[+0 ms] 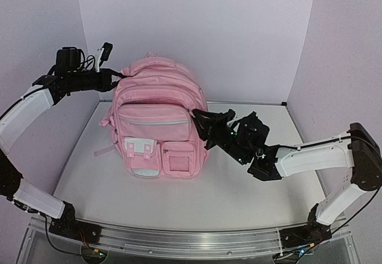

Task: Pack the student bag
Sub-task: Zip the student bag at the center of the board.

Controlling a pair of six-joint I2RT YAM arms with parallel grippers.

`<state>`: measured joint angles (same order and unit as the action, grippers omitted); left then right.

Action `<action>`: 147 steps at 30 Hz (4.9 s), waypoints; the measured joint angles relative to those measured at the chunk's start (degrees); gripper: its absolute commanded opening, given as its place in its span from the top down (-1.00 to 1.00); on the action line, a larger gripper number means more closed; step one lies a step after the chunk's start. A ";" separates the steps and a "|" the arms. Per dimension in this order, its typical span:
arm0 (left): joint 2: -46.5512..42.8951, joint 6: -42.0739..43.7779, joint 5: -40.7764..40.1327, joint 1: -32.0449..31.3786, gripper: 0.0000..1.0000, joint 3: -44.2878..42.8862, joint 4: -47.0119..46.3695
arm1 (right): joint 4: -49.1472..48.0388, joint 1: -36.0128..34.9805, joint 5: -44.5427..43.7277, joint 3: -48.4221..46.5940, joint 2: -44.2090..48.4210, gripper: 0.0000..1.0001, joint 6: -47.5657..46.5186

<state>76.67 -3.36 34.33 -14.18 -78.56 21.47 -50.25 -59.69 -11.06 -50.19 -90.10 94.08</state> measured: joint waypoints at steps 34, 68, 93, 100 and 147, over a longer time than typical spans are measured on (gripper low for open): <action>-0.82 -4.20 -2.32 -1.21 1.00 0.60 0.02 | 18.93 -16.40 -36.37 -29.76 -8.71 1.00 -51.85; 5.13 -11.87 -13.31 -10.59 1.00 -4.74 -1.22 | 7.89 -13.61 -41.78 -42.25 -25.40 1.00 -80.91; 8.20 -16.03 -8.47 -14.70 1.00 -8.12 0.26 | 12.63 -11.40 -27.15 -47.45 -29.22 1.00 -101.25; 8.49 -14.67 -8.62 -14.52 0.99 -9.71 3.07 | 15.77 -11.31 -24.28 -49.00 -31.10 1.00 -106.25; 5.00 -8.26 -9.06 -6.33 -0.97 -12.63 9.71 | 44.13 -5.28 -18.07 -35.98 -2.87 -0.97 -90.48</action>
<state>81.67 -11.61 25.27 -20.51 -91.19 31.18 -6.12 -64.97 -29.13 -86.17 -92.97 3.60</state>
